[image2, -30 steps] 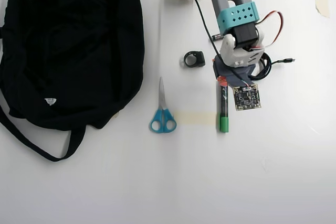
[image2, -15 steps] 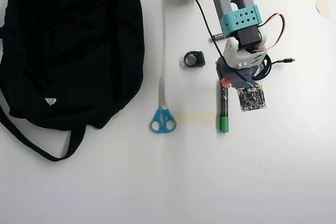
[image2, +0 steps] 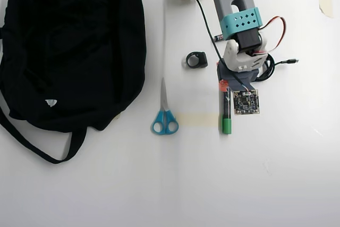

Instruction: Put the green marker into the black bag

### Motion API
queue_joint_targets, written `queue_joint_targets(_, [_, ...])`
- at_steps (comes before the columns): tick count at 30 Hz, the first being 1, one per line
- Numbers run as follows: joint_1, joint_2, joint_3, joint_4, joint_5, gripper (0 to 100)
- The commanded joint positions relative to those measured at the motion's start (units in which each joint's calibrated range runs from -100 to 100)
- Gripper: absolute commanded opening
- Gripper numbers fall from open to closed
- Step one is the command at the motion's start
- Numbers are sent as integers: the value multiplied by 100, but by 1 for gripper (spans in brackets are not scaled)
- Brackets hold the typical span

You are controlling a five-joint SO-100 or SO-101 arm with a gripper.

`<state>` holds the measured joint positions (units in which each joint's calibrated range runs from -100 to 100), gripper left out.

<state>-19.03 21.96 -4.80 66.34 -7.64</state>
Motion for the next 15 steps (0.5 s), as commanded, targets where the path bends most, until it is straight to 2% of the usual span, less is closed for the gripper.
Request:
queue_joint_targets(1, [26,-5,-419,-10,-48,8])
queue_joint_targets(4, [18,186,-670,24,-138,10])
queue_joint_targets(10, [26,285,-949,601,-143,20])
queue_joint_targets(15, [3,294,-958,627,-143,24])
